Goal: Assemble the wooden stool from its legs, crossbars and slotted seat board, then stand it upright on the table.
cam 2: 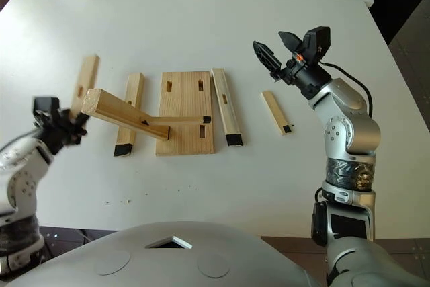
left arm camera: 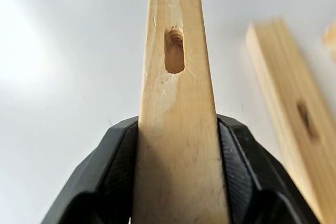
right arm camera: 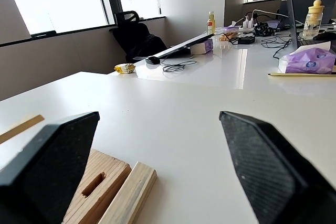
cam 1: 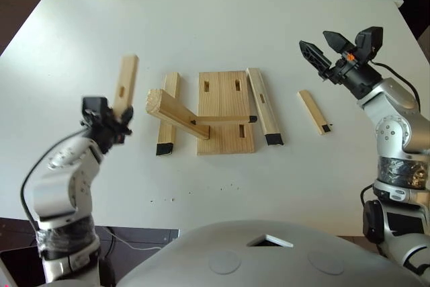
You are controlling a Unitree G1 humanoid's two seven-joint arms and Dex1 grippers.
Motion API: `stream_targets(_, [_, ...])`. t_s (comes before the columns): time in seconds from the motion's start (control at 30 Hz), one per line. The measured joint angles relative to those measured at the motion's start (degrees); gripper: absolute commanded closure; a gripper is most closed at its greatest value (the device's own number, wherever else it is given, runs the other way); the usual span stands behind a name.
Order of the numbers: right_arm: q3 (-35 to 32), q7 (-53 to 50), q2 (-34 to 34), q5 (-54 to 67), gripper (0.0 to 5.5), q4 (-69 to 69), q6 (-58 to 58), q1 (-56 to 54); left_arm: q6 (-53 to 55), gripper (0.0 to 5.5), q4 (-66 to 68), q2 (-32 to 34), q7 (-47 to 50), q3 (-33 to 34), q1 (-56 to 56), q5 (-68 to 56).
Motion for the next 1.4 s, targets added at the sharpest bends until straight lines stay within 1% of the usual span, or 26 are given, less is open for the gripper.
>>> stream_targets(0.07, [-0.11, 0.51, -0.05, 1.95, 1.29, 1.65, 1.50, -4.82, -1.04, 3.48, 2.28, 2.94, -1.80, 4.68, -9.19, -5.03])
stream_targets(0.17, [-0.44, 1.39, -0.24, 4.93, 1.29, 3.52, 5.12, -12.96, -1.88, 3.48, 4.38, 7.40, -4.51, 9.35, -21.18, -12.78])
stream_targets(0.27, [-0.12, 2.26, -0.02, 6.24, 1.29, 3.63, 5.49, -19.22, -1.44, 3.48, 3.96, 9.66, -6.73, 10.23, -32.91, -22.92])
stream_targets(0.33, [0.11, 2.16, 0.94, 6.30, 1.29, 3.53, 4.82, -22.83, -1.92, 3.48, 2.58, 9.80, -10.56, 7.96, -37.21, -28.83])
stream_targets(0.43, [0.88, 2.65, 3.07, 7.35, 1.29, 4.50, 5.04, -26.98, -4.02, 3.48, 1.76, 8.94, -17.86, 3.63, -36.45, -31.52])
stream_targets(0.5, [1.62, 4.61, 5.04, 10.97, 1.29, 5.28, 7.21, -30.13, -5.34, 3.48, 2.53, 7.62, -23.16, 0.05, -34.23, -32.01])
stream_targets(0.6, [2.19, 10.41, 6.02, 16.31, 1.29, 6.82, 12.00, -32.90, -7.33, 3.48, 5.41, 6.06, -28.05, -2.60, -33.16, -32.79])
stream_targets(0.73, [2.24, 18.40, 4.71, 20.74, 1.29, 11.41, 17.89, -33.27, -8.86, 3.48, 7.24, 5.45, -33.28, -5.69, -33.28, -33.68])
stream_targets(1.03, [2.29, 24.75, 3.54, 24.33, 1.29, 12.87, 23.78, -35.20, -9.57, 3.48, 8.75, 6.50, -40.33, -10.65, -33.35, -33.80])
stream_targets(1.2, [2.50, 25.99, 4.30, 25.50, 1.29, 12.81, 25.46, -38.02, -9.74, 3.48, 9.29, 6.60, -42.76, -13.08, -33.13, -32.93])
stream_targets(1.37, [1.89, 25.98, 4.87, 27.93, 1.29, 12.01, 26.26, -40.01, -9.74, 3.48, 9.19, 6.73, -44.34, -14.05, -32.37, -32.85])
stream_targets(1.4, [1.80, 26.03, 4.88, 28.50, 1.45, 11.74, 26.41, -40.05, -9.75, 3.48, 9.20, 6.81, -44.74, -14.14, -32.20, -32.81])
